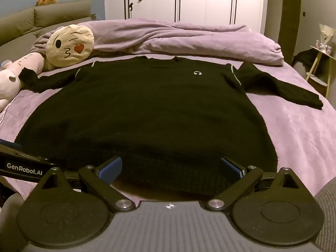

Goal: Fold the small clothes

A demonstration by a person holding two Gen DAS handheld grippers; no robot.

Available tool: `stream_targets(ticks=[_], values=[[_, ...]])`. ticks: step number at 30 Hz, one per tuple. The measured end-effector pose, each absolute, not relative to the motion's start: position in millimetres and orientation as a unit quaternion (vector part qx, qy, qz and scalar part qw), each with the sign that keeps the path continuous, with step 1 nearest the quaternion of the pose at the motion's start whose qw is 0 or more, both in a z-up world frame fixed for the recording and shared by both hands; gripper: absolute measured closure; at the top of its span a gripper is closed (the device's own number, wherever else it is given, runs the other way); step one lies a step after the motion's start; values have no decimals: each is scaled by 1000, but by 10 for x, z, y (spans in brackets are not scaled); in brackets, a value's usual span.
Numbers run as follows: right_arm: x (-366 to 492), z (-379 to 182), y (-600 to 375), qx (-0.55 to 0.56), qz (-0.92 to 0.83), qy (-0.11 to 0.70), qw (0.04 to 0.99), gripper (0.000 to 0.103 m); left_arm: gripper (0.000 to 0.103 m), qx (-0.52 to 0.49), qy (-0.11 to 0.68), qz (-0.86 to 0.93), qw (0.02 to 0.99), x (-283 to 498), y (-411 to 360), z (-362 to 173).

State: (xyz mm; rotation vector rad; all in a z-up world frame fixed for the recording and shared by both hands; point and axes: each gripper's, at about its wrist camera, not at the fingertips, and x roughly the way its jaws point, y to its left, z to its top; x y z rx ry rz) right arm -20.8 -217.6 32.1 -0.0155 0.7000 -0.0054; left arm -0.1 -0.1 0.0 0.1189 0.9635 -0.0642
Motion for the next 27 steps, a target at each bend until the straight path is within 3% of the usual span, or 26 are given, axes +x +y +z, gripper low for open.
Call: stream_targets(ticks=[27], values=[[-203, 329, -2237, -2, -5, 342, 940, 4, 0, 46, 478, -31, 877, 28, 20, -54]])
